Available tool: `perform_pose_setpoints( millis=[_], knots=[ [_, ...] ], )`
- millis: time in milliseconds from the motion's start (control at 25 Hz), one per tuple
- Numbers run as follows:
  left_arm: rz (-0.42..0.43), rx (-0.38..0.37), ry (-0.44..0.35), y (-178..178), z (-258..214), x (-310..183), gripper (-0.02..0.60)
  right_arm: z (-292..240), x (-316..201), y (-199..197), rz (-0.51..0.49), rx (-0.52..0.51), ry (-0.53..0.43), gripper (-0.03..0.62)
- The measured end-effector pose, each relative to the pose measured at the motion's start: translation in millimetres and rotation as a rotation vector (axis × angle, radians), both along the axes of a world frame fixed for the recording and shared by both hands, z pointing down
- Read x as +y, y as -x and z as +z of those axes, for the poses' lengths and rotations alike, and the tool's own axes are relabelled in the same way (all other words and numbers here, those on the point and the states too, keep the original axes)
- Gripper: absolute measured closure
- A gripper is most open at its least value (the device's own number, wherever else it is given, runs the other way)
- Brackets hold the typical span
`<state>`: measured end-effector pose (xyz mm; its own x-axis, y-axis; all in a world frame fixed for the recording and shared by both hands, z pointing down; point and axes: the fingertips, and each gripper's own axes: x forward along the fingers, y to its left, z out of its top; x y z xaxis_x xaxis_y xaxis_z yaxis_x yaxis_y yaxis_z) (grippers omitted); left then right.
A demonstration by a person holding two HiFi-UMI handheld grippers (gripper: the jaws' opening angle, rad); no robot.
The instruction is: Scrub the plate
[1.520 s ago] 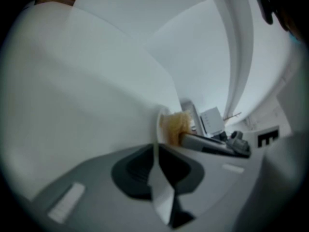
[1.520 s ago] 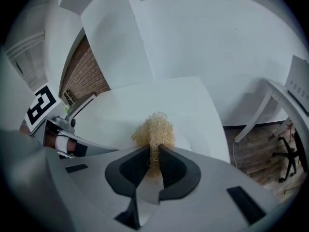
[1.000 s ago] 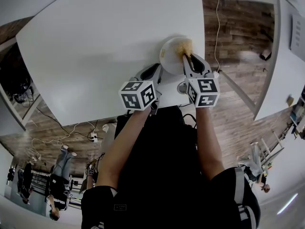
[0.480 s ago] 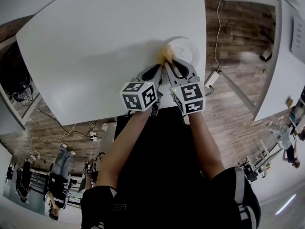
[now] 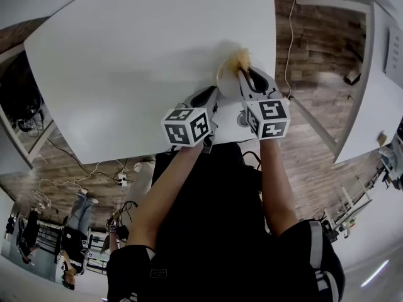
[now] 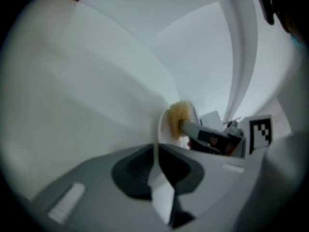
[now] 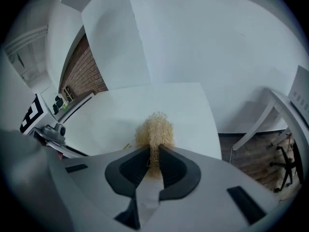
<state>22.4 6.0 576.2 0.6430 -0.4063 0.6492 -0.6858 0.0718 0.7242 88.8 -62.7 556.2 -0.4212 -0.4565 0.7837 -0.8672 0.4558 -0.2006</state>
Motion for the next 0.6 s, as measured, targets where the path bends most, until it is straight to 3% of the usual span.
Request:
perform_pose_setpoints(
  millis=[240,600],
  knots=[
    [-0.006,-0.002,-0.004,2,2,-1,0.551,-12,-17,-31,0.077,0.023,-0.044,0.549],
    [-0.026,-0.012,-0.049,2,-15,-7,0.549,-64,-10,-34,0.104,-0.067,-0.151,0.549]
  ],
)
